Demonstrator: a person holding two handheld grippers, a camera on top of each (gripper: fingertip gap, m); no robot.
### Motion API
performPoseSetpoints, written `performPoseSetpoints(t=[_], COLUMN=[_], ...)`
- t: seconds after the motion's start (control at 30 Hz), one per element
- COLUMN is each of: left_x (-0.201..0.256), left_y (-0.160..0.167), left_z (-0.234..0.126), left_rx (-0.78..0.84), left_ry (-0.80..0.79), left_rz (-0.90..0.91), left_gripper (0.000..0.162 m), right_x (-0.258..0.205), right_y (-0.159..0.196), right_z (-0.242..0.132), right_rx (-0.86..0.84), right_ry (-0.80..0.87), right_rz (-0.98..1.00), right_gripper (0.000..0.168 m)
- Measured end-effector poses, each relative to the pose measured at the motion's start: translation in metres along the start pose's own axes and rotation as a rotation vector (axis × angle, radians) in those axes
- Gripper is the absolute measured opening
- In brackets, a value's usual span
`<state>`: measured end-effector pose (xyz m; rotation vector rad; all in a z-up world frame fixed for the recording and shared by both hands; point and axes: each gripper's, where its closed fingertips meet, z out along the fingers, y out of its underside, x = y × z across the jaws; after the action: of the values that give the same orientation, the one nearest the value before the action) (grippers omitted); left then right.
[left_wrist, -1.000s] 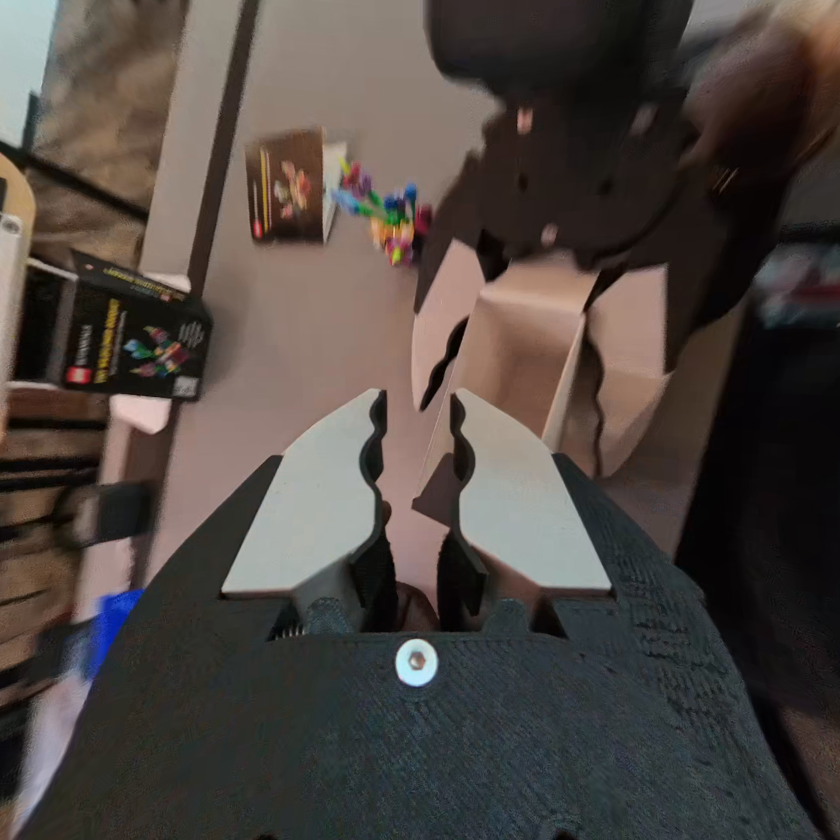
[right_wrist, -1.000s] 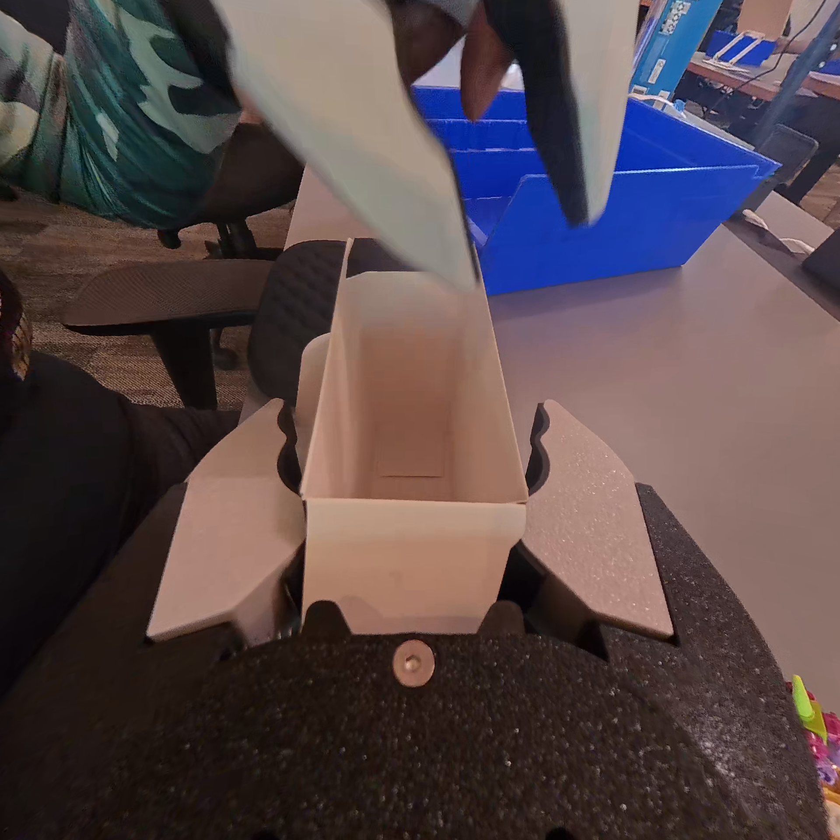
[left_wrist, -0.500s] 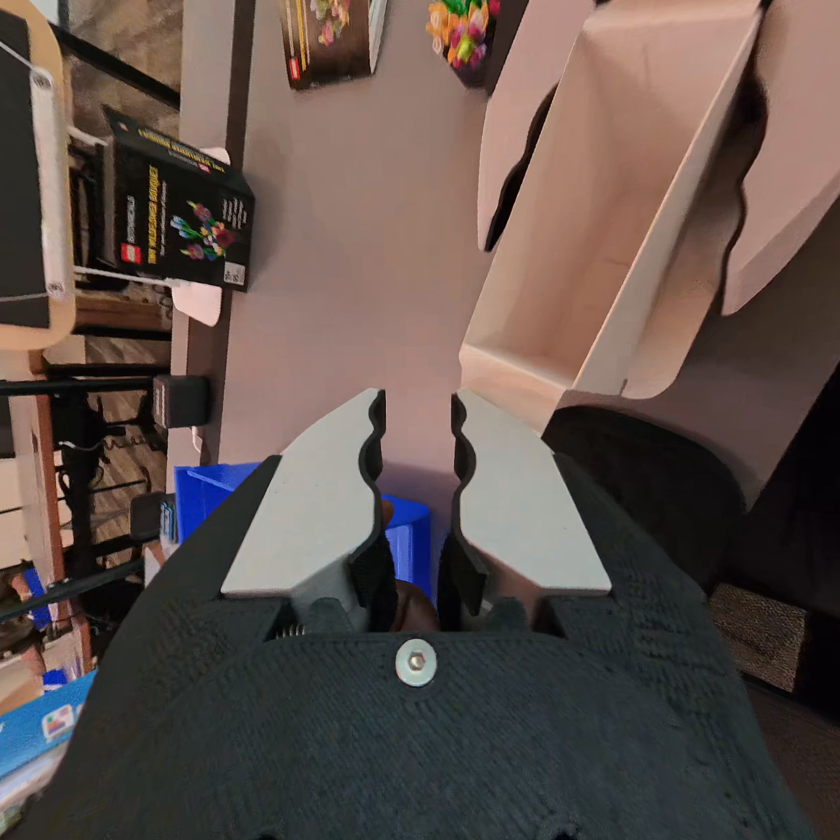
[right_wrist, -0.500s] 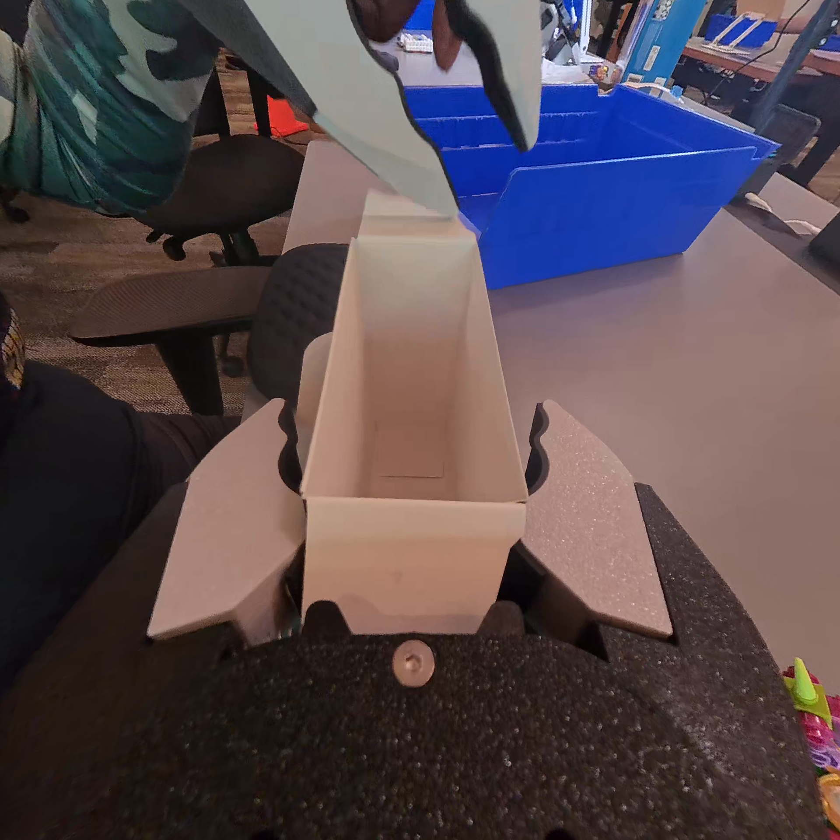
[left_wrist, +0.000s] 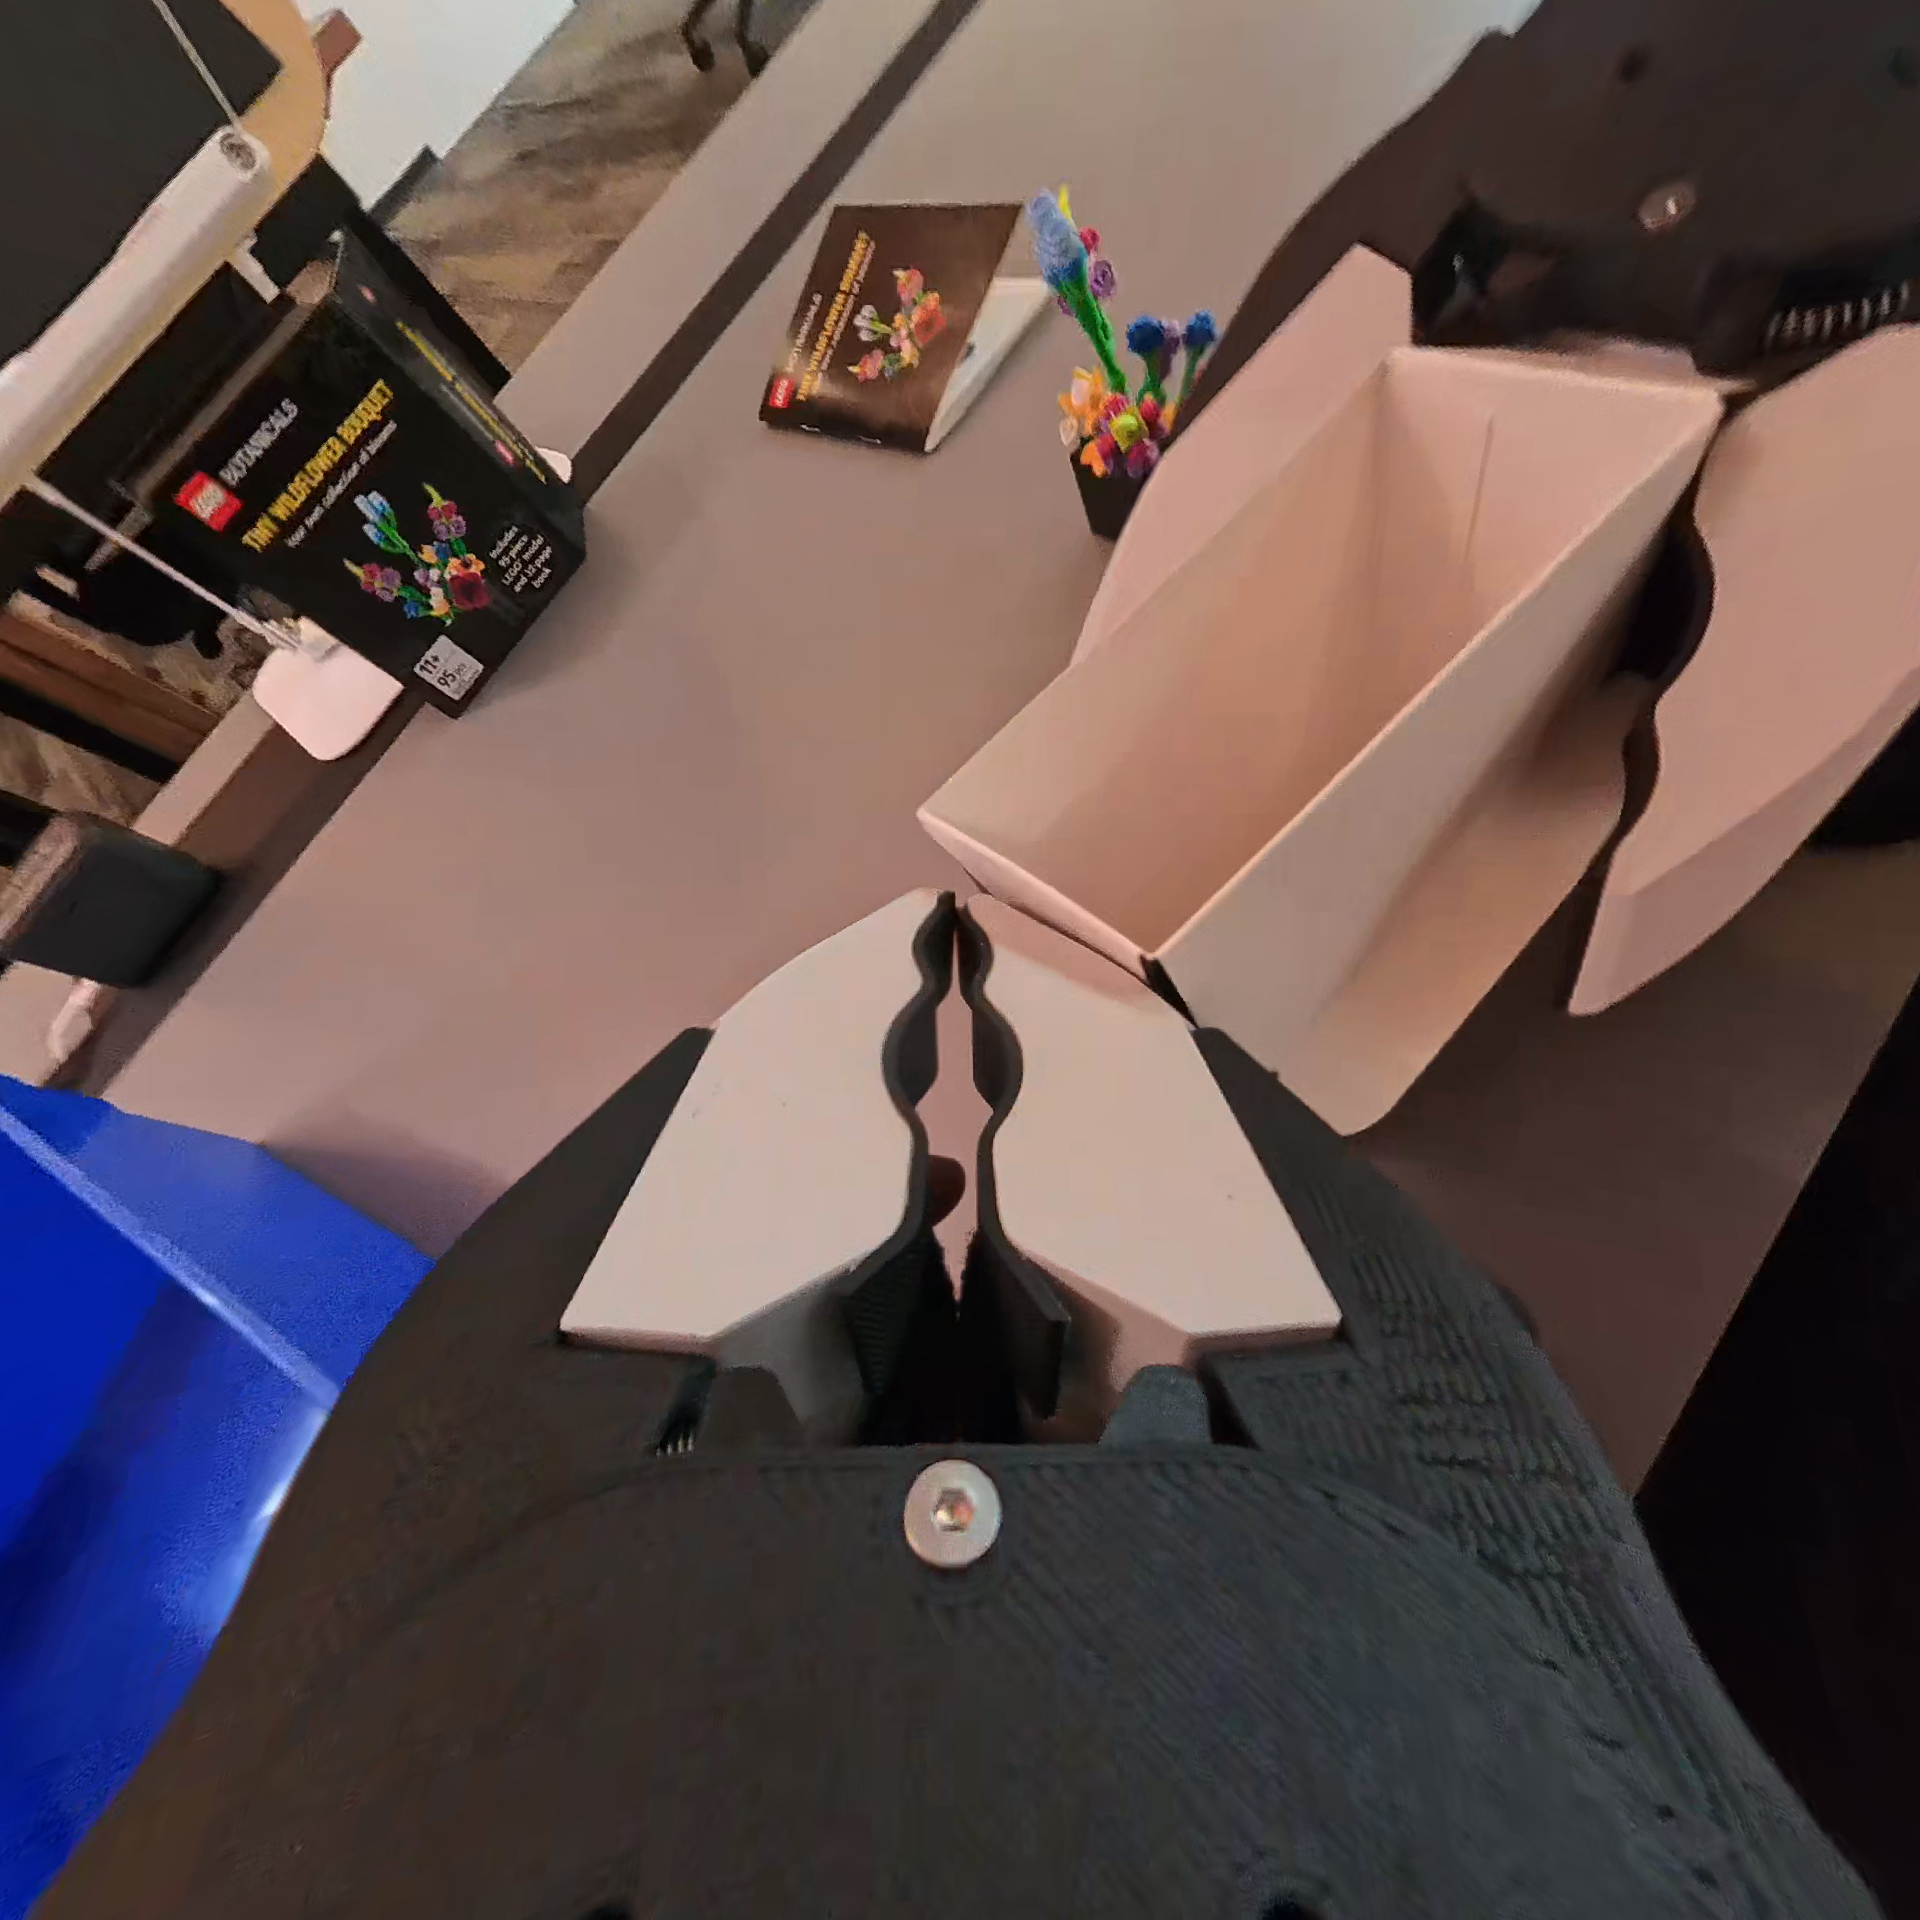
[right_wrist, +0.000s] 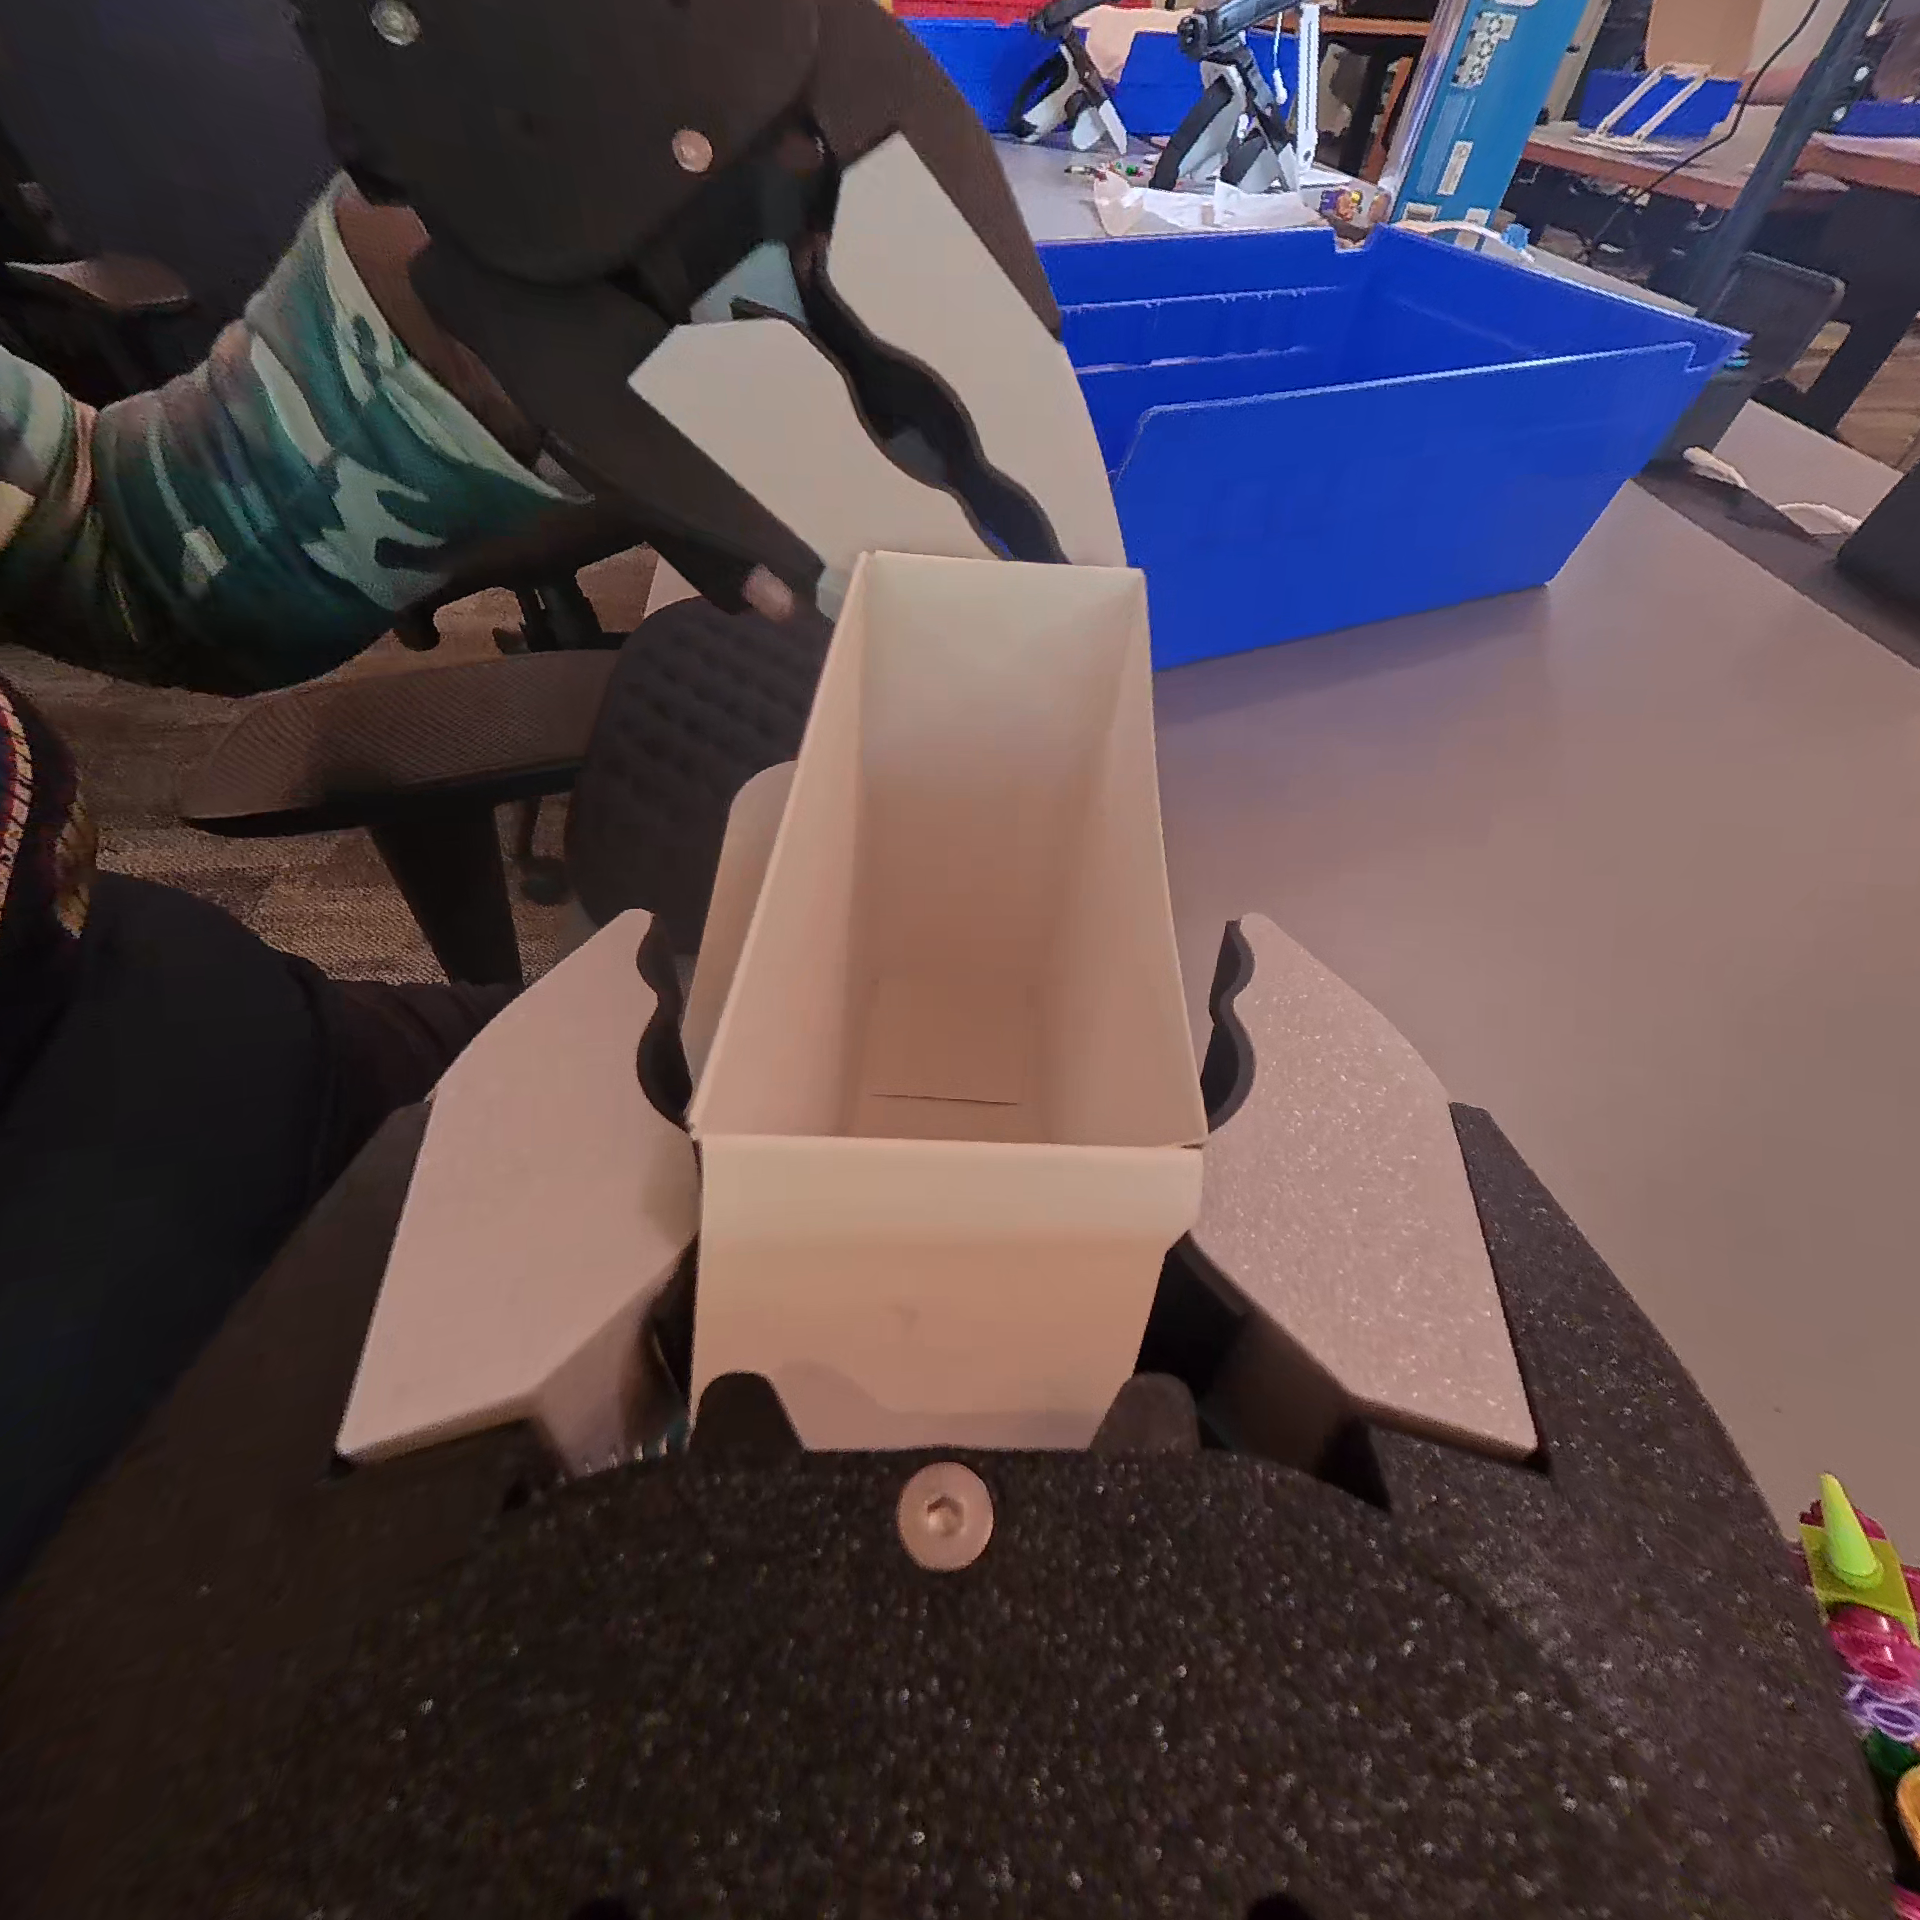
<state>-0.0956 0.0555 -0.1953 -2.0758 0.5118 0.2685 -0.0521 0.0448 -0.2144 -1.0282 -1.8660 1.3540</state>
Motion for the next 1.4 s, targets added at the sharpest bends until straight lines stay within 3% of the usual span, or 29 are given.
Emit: performPoseSetpoints(t=[0.1,0.3,0.43,0.57,0.73,0.9,1.0,1.13,1.27,1.3,1.4], left_x=[0.001,-0.007,0.001,0.023,0.047,0.061,0.055,0.028,0.003,-0.002,-0.010], left_y=[0.001,0.005,-0.014,-0.038,-0.021,-0.018,-0.018,-0.018,-0.010,-0.009,-0.007], left_z=[-0.002,-0.030,-0.058,-0.065,-0.026,-0.025,-0.025,-0.020,-0.015,-0.013,-0.010], left_rx=[0.063,0.220,0.386,0.468,0.320,0.374,0.393,0.394,0.362,0.353,0.303], left_ry=[0.045,0.270,0.361,0.376,0.391,0.490,0.444,0.291,0.138,0.105,0.004], left_rz=[-0.068,-0.147,-0.107,-0.018,0.052,0.008,-0.006,-0.184,-0.320,-0.345,-0.340], left_gripper=[0.008,0.049,0.078,0.080,0.077,0.056,0.055,0.055,0.055,0.055,0.055], right_x=[-0.001,-0.007,-0.012,-0.012,-0.017,-0.016,-0.011,0.019,0.049,0.053,0.021], right_y=[0.000,0.001,-0.001,-0.001,-0.002,-0.003,-0.008,-0.042,-0.073,-0.075,-0.073], right_z=[0.000,-0.003,-0.002,-0.002,-0.003,-0.004,-0.005,-0.031,-0.070,-0.074,-0.058], right_rx=[-0.006,-0.004,0.004,0.002,0.012,0.027,0.053,0.257,0.420,0.392,0.169], right_ry=[-0.003,-0.044,-0.064,-0.063,-0.076,-0.068,-0.030,0.133,0.361,0.407,0.259], right_rz=[-0.009,-0.056,-0.107,-0.106,-0.149,-0.158,-0.170,-0.089,-0.057,-0.074,-0.269], right_gripper=[0.099,0.099,0.099,0.099,0.099,0.100,0.104,0.117,0.104,0.092,0.033])
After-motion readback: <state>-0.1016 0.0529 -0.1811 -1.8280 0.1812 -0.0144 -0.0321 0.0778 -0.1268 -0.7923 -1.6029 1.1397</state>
